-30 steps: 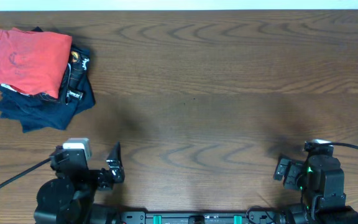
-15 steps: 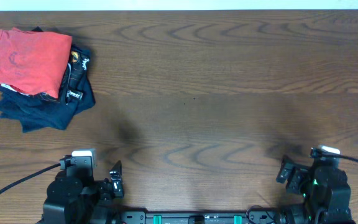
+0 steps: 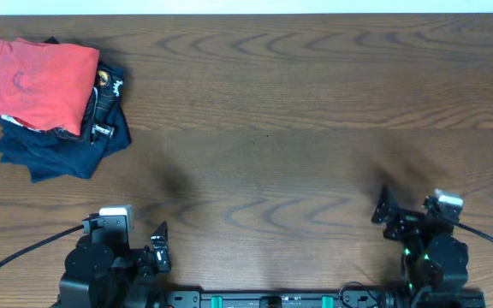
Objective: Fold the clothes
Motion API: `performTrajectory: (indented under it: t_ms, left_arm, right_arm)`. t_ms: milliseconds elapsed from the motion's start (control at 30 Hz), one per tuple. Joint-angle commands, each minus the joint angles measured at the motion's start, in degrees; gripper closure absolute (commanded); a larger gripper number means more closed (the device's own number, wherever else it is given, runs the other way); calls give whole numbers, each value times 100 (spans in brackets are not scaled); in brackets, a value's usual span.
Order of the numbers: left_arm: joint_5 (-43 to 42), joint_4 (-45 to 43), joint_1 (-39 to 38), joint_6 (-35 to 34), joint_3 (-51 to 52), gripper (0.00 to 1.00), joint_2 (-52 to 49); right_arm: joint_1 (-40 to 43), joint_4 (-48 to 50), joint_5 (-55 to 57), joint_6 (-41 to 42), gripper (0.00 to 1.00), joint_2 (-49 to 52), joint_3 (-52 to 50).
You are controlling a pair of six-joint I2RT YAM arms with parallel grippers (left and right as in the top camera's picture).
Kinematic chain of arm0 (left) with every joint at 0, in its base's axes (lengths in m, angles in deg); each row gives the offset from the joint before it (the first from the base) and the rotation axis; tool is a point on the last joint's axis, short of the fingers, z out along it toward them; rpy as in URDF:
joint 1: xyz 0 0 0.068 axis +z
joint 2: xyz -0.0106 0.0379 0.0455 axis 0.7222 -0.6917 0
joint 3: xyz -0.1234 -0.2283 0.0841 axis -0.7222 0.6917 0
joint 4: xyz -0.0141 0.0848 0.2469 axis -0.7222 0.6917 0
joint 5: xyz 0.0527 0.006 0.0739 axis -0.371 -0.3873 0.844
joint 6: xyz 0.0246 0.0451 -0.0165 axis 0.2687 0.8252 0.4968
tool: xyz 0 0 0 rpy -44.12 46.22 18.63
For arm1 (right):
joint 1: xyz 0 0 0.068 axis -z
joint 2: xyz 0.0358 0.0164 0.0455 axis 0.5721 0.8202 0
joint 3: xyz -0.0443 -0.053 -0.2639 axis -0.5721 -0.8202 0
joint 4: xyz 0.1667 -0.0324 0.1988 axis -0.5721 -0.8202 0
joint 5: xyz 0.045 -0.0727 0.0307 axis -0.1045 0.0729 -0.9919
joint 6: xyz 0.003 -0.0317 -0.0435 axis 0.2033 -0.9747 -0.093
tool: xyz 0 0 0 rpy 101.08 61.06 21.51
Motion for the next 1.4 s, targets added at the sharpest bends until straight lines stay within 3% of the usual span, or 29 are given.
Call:
performTrajectory:
  t_ms: [0, 200, 400, 1367]
  left_arm:
    - [44, 4, -17, 79, -2, 2, 9]
    - [44, 4, -17, 79, -2, 2, 9]
    - [44, 4, -17, 79, -2, 2, 9]
    - [44, 4, -17, 79, -2, 2, 9]
  right_arm:
    - [83, 909, -177, -527, 1, -55, -389]
    - [83, 2352, -153, -931, 1, -55, -1143]
    - [83, 2282, -393, -2013, 1, -59, -1126]
    - [81, 2295, -413, -1980, 1, -57, -1126]
